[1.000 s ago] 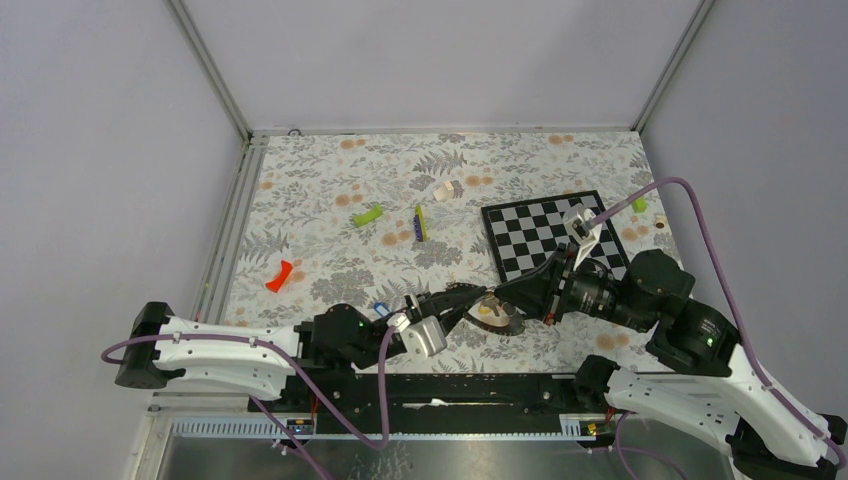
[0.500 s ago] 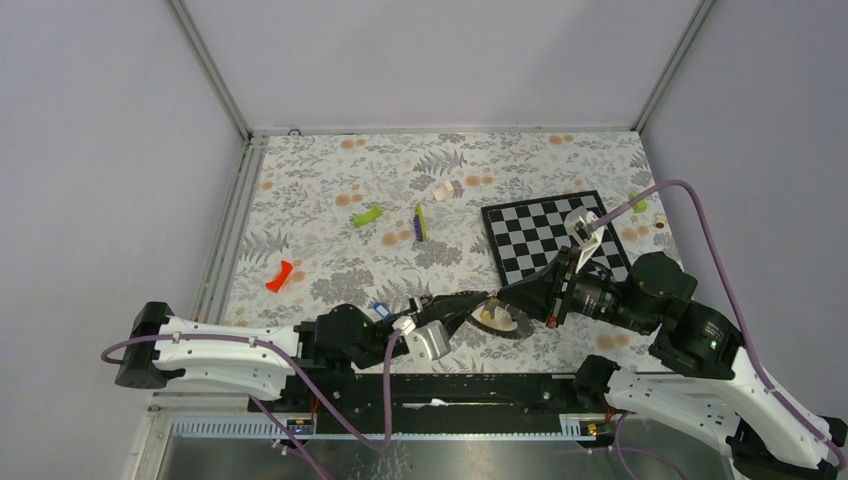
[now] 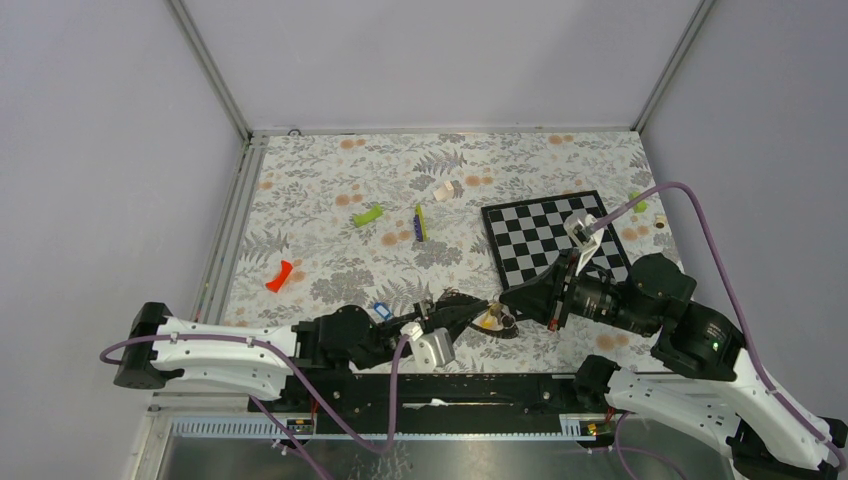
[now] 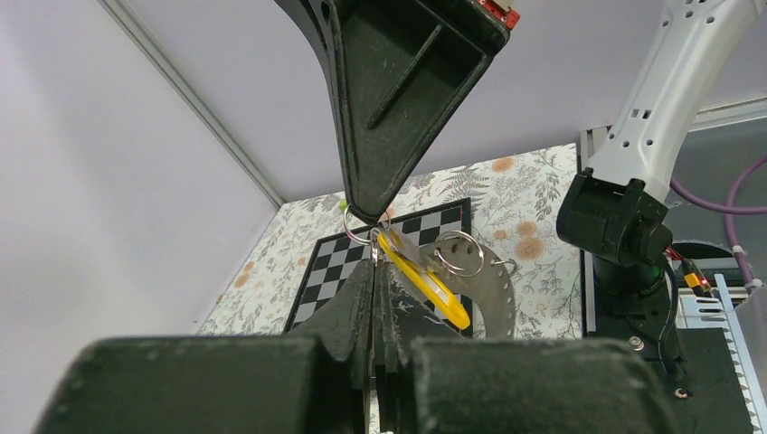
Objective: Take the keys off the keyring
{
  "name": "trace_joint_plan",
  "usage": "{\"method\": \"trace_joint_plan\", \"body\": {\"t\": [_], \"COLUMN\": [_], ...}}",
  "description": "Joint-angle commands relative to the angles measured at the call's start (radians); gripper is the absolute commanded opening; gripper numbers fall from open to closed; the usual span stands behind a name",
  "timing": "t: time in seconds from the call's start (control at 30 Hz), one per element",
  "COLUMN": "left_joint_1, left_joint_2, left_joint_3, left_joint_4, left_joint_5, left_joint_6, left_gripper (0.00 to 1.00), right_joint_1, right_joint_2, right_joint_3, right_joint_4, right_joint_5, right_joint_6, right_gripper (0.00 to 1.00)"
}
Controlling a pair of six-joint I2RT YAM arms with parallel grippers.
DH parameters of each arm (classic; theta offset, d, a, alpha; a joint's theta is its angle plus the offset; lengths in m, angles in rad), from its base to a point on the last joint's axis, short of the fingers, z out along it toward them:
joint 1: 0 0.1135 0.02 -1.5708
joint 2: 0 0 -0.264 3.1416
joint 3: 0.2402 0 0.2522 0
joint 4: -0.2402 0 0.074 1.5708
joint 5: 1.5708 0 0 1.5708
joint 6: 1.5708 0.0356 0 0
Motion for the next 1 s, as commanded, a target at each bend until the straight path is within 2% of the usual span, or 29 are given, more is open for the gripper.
{"method": "trace_joint_plan", "body": {"t": [0.0, 0.33, 0.5, 0.53, 0.63, 0.7, 0.77, 0.97], "left_joint_1": [-0.005, -0.005, -0.005, -0.005, -0.005, -0.005, -0.005, -0.005], "left_joint_2": [-0.035, -0.062, -0.072, -0.073, -0.076, -0.078, -0.077, -0.069], "left_joint_3": [-0.006, -0.056, -0.069, -0.072, -0.078, -0.080, -0.083, -0.093], "left_joint_4": [0.041, 0.131, 0.137, 0.136, 0.128, 0.121, 0.121, 0.123], "left_joint_5": [0.023, 0.022, 0.021, 0.018, 0.010, 0.008, 0.009, -0.001], "left_joint_6": [-0.002, 0.038, 0.048, 0.050, 0.051, 0.047, 0.043, 0.024], "left_gripper": [0.00, 0.00, 0.00, 0.02, 0.20, 0.27, 0.30, 0.32], "right_joint_1": [-0.002, -0.002, -0.002, -0.002, -0.002, -0.002, -0.002, -0.002], "right_joint_2": [-0.007, 0.038, 0.050, 0.050, 0.044, 0.038, 0.029, 0.013], "right_joint_3": [0.020, 0.024, 0.035, 0.038, 0.045, 0.055, 0.065, 0.071], "right_joint_4": [0.019, -0.056, -0.119, -0.131, -0.149, -0.145, -0.129, -0.096], "right_joint_5": [0.043, 0.030, 0.104, 0.124, 0.174, 0.184, 0.172, 0.099], "right_joint_6": [-0.014, -0.002, -0.005, -0.007, -0.014, -0.024, -0.035, -0.050], "right_gripper": [0.00, 0.00, 0.00, 0.00, 0.00, 0.00, 0.00, 0.00]}}
